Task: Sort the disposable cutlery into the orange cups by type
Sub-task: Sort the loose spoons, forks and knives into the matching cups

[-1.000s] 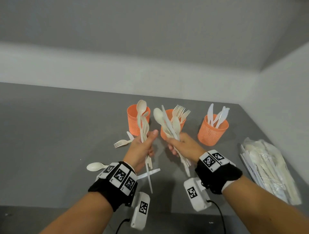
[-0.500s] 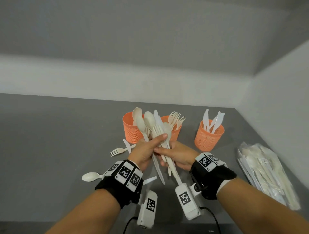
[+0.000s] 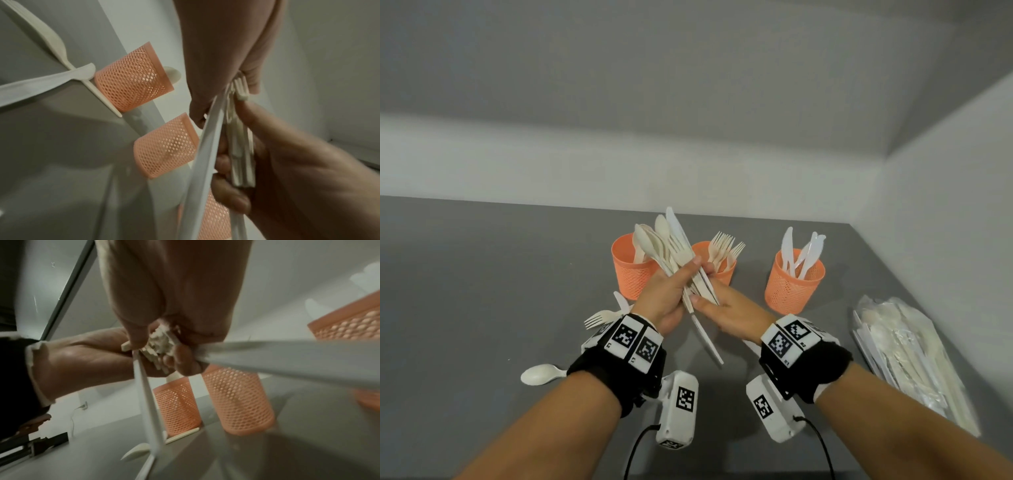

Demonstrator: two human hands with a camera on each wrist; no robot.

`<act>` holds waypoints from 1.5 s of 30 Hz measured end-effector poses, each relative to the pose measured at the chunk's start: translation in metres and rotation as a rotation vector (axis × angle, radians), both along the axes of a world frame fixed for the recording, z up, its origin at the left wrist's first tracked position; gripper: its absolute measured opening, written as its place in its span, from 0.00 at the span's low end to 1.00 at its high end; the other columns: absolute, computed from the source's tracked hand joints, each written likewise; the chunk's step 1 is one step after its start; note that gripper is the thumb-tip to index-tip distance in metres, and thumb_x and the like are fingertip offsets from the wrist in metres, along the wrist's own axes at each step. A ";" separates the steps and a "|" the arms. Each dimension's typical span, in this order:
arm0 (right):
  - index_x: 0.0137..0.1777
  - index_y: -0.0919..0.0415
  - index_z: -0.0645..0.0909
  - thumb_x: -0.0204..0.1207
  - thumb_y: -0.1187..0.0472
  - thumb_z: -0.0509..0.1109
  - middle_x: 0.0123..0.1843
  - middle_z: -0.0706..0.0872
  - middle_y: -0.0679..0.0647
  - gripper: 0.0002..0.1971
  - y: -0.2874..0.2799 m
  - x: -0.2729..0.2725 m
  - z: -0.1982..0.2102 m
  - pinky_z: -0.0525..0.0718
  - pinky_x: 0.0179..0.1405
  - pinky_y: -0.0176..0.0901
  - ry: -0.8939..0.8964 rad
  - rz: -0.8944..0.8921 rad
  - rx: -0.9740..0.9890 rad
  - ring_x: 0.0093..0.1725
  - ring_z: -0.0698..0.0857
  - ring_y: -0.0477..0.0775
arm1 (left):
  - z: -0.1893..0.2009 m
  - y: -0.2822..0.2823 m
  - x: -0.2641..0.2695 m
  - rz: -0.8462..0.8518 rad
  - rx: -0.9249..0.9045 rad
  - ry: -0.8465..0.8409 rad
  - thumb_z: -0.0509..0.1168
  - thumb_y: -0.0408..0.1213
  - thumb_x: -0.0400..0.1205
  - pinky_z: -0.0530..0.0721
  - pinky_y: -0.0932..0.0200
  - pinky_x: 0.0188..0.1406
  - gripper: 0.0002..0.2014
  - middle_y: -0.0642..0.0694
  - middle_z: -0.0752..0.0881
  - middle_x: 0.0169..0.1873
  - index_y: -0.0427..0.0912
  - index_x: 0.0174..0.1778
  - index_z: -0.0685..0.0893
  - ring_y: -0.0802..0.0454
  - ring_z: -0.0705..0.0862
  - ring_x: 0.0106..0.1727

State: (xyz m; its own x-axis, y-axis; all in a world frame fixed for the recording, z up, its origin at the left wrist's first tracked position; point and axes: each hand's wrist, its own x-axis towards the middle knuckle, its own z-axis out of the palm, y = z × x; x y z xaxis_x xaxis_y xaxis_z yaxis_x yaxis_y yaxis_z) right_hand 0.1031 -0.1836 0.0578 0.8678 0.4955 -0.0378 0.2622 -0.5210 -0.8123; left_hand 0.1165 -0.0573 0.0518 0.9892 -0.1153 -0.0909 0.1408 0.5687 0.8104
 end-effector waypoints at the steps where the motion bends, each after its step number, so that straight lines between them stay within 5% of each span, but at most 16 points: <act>1: 0.77 0.57 0.63 0.83 0.55 0.60 0.67 0.77 0.45 0.24 -0.006 0.002 0.000 0.71 0.66 0.26 0.008 -0.003 -0.020 0.67 0.75 0.42 | 0.002 -0.001 0.002 0.016 -0.017 0.008 0.62 0.31 0.82 0.89 0.58 0.37 0.08 0.44 0.88 0.33 0.33 0.53 0.79 0.52 0.89 0.38; 3: 0.78 0.55 0.59 0.78 0.50 0.66 0.72 0.74 0.48 0.31 -0.018 0.003 0.000 0.72 0.73 0.44 0.044 -0.030 -0.065 0.71 0.74 0.46 | 0.005 -0.001 0.006 0.058 -0.069 0.018 0.61 0.30 0.82 0.90 0.57 0.39 0.04 0.44 0.87 0.31 0.35 0.50 0.79 0.54 0.89 0.35; 4: 0.79 0.53 0.58 0.76 0.50 0.68 0.71 0.75 0.46 0.34 -0.024 0.003 0.001 0.75 0.70 0.41 0.073 -0.023 -0.074 0.67 0.76 0.40 | 0.007 0.000 0.007 0.080 -0.087 0.020 0.61 0.29 0.82 0.90 0.57 0.39 0.03 0.45 0.87 0.30 0.37 0.49 0.78 0.55 0.89 0.34; 6: 0.78 0.52 0.58 0.75 0.53 0.71 0.55 0.81 0.43 0.35 -0.037 0.004 0.005 0.80 0.48 0.23 0.134 -0.015 -0.060 0.47 0.82 0.30 | 0.006 0.003 0.011 0.110 -0.080 0.043 0.61 0.29 0.82 0.90 0.59 0.37 0.04 0.44 0.86 0.33 0.35 0.51 0.78 0.56 0.89 0.34; 9: 0.68 0.57 0.71 0.75 0.55 0.72 0.37 0.78 0.48 0.23 -0.052 0.012 0.014 0.73 0.25 0.22 0.126 -0.134 -0.022 0.29 0.77 0.37 | -0.001 0.005 0.014 0.118 -0.080 0.081 0.63 0.29 0.81 0.89 0.61 0.33 0.09 0.46 0.88 0.31 0.33 0.56 0.77 0.57 0.89 0.33; 11: 0.56 0.63 0.79 0.77 0.59 0.69 0.36 0.80 0.50 0.11 -0.052 0.017 0.021 0.75 0.29 0.27 0.066 -0.222 0.089 0.28 0.77 0.38 | -0.004 0.001 0.013 0.092 -0.075 0.088 0.63 0.28 0.81 0.90 0.60 0.36 0.08 0.47 0.89 0.29 0.35 0.55 0.78 0.57 0.90 0.34; 14: 0.45 0.66 0.85 0.76 0.59 0.70 0.43 0.88 0.61 0.09 -0.037 0.018 0.027 0.81 0.45 0.42 -0.049 -0.243 0.154 0.40 0.85 0.53 | -0.003 -0.010 0.006 0.006 -0.046 0.033 0.62 0.27 0.81 0.90 0.57 0.42 0.05 0.43 0.90 0.36 0.36 0.49 0.82 0.53 0.90 0.38; 16: 0.44 0.67 0.84 0.76 0.59 0.71 0.41 0.88 0.62 0.09 -0.026 0.016 0.025 0.82 0.49 0.42 -0.068 -0.249 0.160 0.42 0.86 0.54 | -0.001 -0.017 0.003 -0.047 -0.063 0.001 0.61 0.29 0.82 0.90 0.54 0.46 0.08 0.41 0.91 0.43 0.35 0.54 0.83 0.49 0.91 0.44; 20: 0.43 0.55 0.79 0.79 0.65 0.66 0.38 0.83 0.45 0.06 -0.019 0.013 0.015 0.81 0.46 0.31 -0.017 -0.168 0.143 0.38 0.83 0.38 | 0.000 -0.021 0.000 -0.067 -0.094 0.059 0.58 0.35 0.84 0.90 0.51 0.47 0.17 0.35 0.86 0.56 0.34 0.67 0.77 0.44 0.89 0.51; 23: 0.51 0.61 0.83 0.80 0.64 0.65 0.46 0.88 0.53 0.06 -0.019 0.013 0.015 0.82 0.52 0.37 -0.003 -0.185 0.185 0.46 0.86 0.48 | 0.001 -0.023 0.000 -0.058 -0.103 0.072 0.57 0.36 0.84 0.90 0.50 0.45 0.18 0.32 0.84 0.61 0.34 0.69 0.76 0.42 0.88 0.55; 29: 0.66 0.58 0.76 0.83 0.57 0.59 0.60 0.85 0.55 0.15 -0.016 0.017 0.008 0.81 0.60 0.42 -0.032 -0.288 0.229 0.60 0.84 0.51 | 0.006 -0.031 0.001 -0.047 -0.086 0.102 0.58 0.34 0.84 0.86 0.52 0.55 0.17 0.36 0.86 0.57 0.34 0.68 0.77 0.44 0.86 0.58; 34: 0.55 0.55 0.71 0.86 0.59 0.51 0.36 0.78 0.47 0.07 -0.033 0.022 0.022 0.76 0.39 0.36 -0.151 -0.306 0.097 0.36 0.79 0.46 | 0.009 -0.031 0.007 0.020 -0.064 0.246 0.59 0.39 0.84 0.84 0.54 0.44 0.10 0.46 0.85 0.31 0.38 0.43 0.81 0.54 0.86 0.32; 37: 0.51 0.52 0.73 0.83 0.58 0.59 0.33 0.77 0.43 0.02 -0.047 0.015 0.029 0.72 0.34 0.31 -0.201 -0.212 0.065 0.31 0.76 0.39 | 0.011 -0.026 0.014 0.120 -0.104 0.298 0.57 0.39 0.85 0.85 0.59 0.26 0.15 0.50 0.77 0.16 0.39 0.32 0.76 0.58 0.78 0.17; 40: 0.51 0.58 0.80 0.70 0.56 0.76 0.32 0.81 0.41 0.13 -0.045 0.002 0.021 0.74 0.31 0.24 -0.180 -0.119 -0.037 0.30 0.79 0.34 | 0.021 -0.026 0.013 0.125 -0.148 0.280 0.55 0.34 0.85 0.84 0.62 0.20 0.19 0.47 0.78 0.15 0.36 0.27 0.77 0.54 0.80 0.18; 43: 0.61 0.56 0.79 0.69 0.51 0.76 0.50 0.89 0.52 0.22 -0.040 0.001 0.007 0.83 0.49 0.43 -0.282 -0.127 -0.234 0.48 0.87 0.50 | 0.026 -0.032 0.008 0.053 -0.128 0.201 0.54 0.27 0.82 0.81 0.65 0.18 0.28 0.45 0.80 0.12 0.37 0.14 0.81 0.54 0.81 0.16; 45: 0.64 0.56 0.78 0.73 0.49 0.71 0.54 0.88 0.54 0.21 -0.040 0.003 0.006 0.83 0.48 0.48 -0.354 -0.150 -0.303 0.50 0.86 0.55 | 0.024 -0.032 0.008 0.065 -0.154 0.234 0.57 0.26 0.80 0.83 0.63 0.20 0.21 0.44 0.81 0.15 0.35 0.20 0.81 0.52 0.83 0.18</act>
